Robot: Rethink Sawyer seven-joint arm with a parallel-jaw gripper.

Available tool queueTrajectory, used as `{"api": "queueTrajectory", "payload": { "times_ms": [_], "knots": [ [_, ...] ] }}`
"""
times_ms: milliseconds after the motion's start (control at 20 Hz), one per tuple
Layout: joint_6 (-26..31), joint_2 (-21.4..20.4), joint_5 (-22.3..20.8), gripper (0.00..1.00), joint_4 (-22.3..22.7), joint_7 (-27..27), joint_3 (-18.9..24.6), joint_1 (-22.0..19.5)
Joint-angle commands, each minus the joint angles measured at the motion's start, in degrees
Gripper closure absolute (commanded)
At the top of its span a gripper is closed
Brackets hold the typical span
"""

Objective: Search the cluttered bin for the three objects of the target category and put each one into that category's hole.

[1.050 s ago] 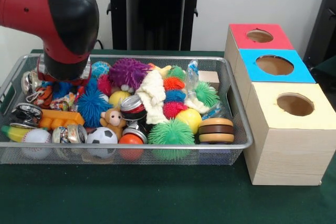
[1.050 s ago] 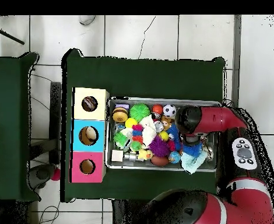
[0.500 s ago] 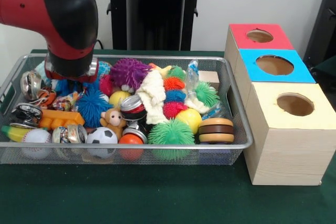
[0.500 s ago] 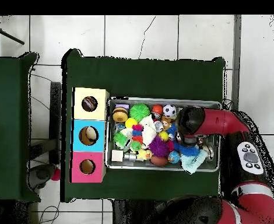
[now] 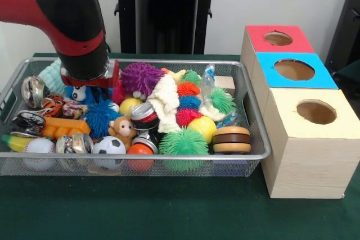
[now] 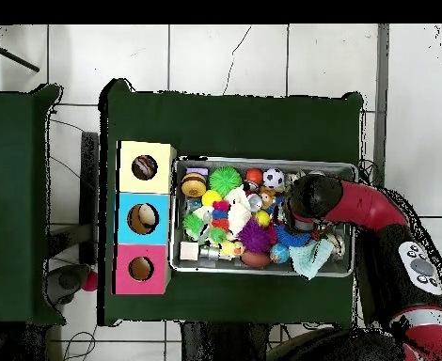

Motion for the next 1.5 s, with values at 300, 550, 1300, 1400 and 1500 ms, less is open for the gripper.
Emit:
{"api": "queueTrajectory", "payload": {
  "times_ms": [300, 550, 1300, 1400, 1500],
  "knots": [
    [-6.5, 0.6, 9.8, 1.0, 13.2, 2.8, 9.4, -1.2],
    [-7.0, 0.1, 12.2, 1.0, 14.3, 3.6, 9.9, -1.2],
    [-9.3, -0.9, 18.8, 1.0, 18.2, 4.8, 12.4, -1.8],
    [-9.8, -1.1, 19.0, 1.0, 18.4, 4.6, 12.5, -1.7],
    [-10.2, -1.0, 18.5, 1.0, 18.1, 3.8, 12.4, -1.5]
  ]
}}
